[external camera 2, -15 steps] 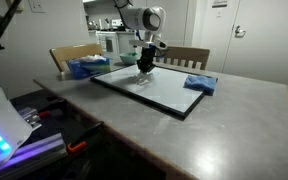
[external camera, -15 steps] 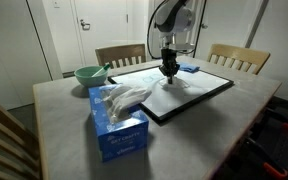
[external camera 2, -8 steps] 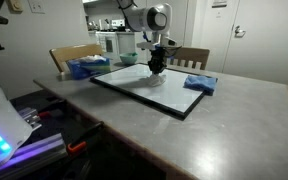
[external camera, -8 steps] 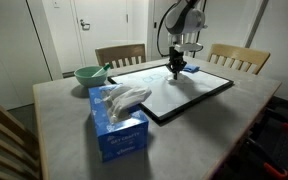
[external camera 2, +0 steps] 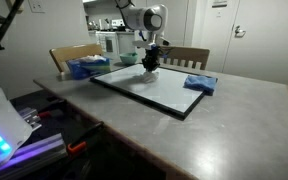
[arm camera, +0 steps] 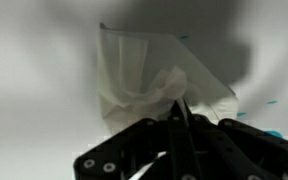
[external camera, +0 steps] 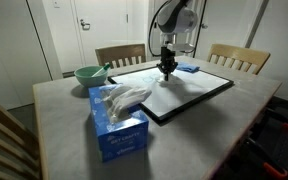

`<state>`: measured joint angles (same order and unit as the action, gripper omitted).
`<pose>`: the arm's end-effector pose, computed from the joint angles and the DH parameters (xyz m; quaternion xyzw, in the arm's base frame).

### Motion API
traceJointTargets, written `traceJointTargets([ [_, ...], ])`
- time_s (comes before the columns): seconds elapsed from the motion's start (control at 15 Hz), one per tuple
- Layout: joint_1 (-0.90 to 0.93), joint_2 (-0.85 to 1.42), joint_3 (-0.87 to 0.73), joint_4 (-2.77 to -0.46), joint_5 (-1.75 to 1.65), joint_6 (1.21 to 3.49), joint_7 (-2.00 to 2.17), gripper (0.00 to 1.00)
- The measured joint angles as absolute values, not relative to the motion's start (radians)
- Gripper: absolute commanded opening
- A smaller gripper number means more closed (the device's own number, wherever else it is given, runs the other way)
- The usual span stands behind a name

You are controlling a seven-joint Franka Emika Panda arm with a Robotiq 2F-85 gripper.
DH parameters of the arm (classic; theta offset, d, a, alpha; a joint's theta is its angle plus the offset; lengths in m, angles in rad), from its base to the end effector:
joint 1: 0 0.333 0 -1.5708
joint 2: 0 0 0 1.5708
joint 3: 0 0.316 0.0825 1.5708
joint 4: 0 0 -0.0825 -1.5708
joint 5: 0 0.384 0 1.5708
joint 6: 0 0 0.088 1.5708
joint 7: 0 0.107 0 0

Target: Pick up the wipe and rub the white board

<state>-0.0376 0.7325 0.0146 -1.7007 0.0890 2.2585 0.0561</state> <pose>0.6532 -0.0133 0.1543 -0.9929 0.0719 0.0878 0.0354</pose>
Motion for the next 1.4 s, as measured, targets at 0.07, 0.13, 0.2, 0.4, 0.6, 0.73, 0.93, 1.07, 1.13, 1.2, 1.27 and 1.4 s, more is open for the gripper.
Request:
traceJointTargets([
  [0.07,-0.037,0.733,0.036,-1.698,0.100,2.227,0.034,0.00],
  [0.13,-0.037,0.733,0.053,-1.697,0.107,2.193,0.012,0.00],
  [0.2,-0.036,0.733,0.063,-1.697,0.108,2.152,-0.003,0.00],
  [0.4,-0.036,0.732,0.056,-1.701,0.108,2.060,-0.013,0.00],
  [0.6,-0.036,0.721,0.002,-1.716,0.086,2.051,0.009,0.00],
  [0.73,-0.036,0.712,-0.046,-1.730,0.044,2.101,0.040,0.00],
  [0.93,-0.043,0.712,-0.082,-1.735,0.044,2.210,0.083,0.00],
  [1.07,-0.049,0.714,-0.073,-1.733,0.067,2.239,0.086,0.00],
  [1.13,-0.052,0.715,-0.057,-1.730,0.083,2.240,0.077,0.00],
  [1.2,-0.055,0.716,-0.037,-1.727,0.098,2.239,0.062,0.00],
  [1.27,-0.058,0.717,-0.014,-1.726,0.116,2.232,0.040,0.00],
  [1.4,-0.063,0.717,0.032,-1.726,0.151,2.194,-0.015,0.00],
])
